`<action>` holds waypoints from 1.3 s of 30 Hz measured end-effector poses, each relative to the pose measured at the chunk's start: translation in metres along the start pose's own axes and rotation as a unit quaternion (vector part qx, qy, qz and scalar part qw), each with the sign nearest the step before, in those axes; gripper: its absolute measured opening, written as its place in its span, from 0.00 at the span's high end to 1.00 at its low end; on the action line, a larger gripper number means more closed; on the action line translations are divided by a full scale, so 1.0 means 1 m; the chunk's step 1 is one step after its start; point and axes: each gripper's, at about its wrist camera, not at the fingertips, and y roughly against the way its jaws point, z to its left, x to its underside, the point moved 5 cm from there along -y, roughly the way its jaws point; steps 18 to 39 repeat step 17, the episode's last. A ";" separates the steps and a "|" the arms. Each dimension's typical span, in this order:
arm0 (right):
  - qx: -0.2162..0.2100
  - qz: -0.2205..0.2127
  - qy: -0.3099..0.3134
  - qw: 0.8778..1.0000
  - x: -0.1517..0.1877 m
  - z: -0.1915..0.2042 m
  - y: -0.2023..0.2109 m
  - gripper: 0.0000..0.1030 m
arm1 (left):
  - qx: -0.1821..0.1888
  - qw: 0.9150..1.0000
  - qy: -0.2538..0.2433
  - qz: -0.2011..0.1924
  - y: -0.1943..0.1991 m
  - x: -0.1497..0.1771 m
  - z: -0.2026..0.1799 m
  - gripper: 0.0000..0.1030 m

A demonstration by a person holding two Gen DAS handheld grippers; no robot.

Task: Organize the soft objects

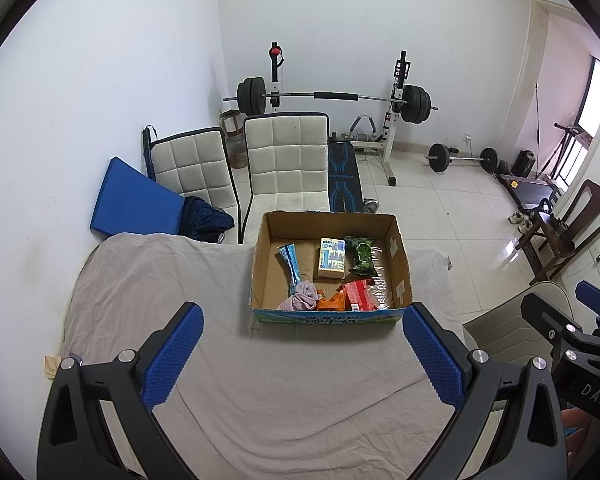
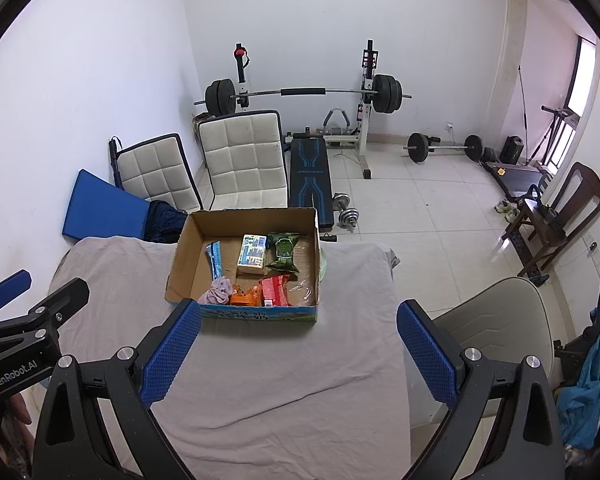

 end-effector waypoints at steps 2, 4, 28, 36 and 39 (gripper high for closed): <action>0.000 -0.001 -0.001 1.000 0.000 0.000 0.001 0.03 | 0.001 1.000 0.000 -0.001 0.001 -0.001 -0.001 0.01; 0.001 -0.003 -0.002 1.000 0.000 0.000 0.002 0.03 | 0.001 1.000 0.000 0.000 0.001 -0.001 -0.001 0.01; 0.006 -0.007 -0.004 1.000 0.000 0.001 0.004 0.03 | 0.000 1.000 0.001 -0.001 0.001 0.000 -0.002 0.01; 0.006 -0.007 -0.004 1.000 0.000 0.001 0.004 0.03 | 0.000 1.000 0.001 -0.001 0.001 0.000 -0.002 0.01; 0.006 -0.007 -0.004 1.000 0.000 0.001 0.004 0.03 | 0.000 1.000 0.001 -0.001 0.001 0.000 -0.002 0.01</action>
